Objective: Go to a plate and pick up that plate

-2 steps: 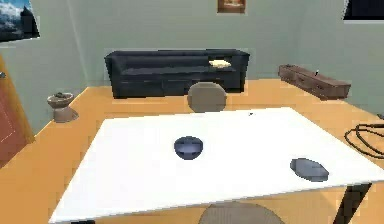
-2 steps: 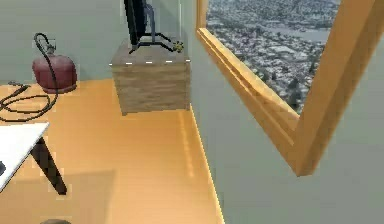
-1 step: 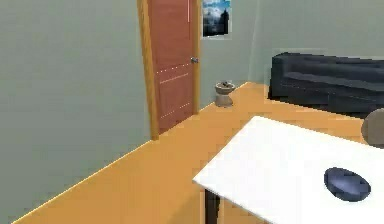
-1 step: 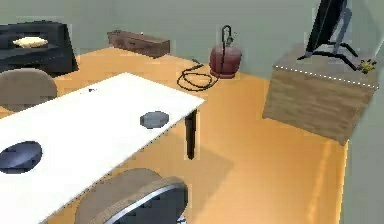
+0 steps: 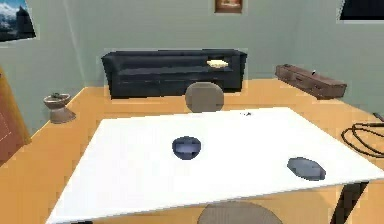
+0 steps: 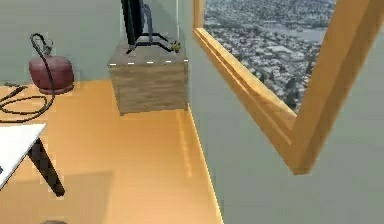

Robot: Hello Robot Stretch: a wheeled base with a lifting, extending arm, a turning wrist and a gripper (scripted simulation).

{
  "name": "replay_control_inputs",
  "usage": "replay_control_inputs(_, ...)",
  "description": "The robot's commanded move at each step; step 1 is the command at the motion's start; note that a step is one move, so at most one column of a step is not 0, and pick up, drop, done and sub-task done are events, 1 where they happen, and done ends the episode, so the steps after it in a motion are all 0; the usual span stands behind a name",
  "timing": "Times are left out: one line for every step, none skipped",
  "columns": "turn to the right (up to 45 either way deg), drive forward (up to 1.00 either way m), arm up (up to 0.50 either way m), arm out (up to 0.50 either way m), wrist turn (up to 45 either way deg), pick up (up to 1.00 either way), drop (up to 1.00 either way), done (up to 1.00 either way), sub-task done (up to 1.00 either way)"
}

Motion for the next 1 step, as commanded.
replay_control_inputs(45.0,0.00,0.00,0.00,0.0,0.00,0.00,0.00,0.00)
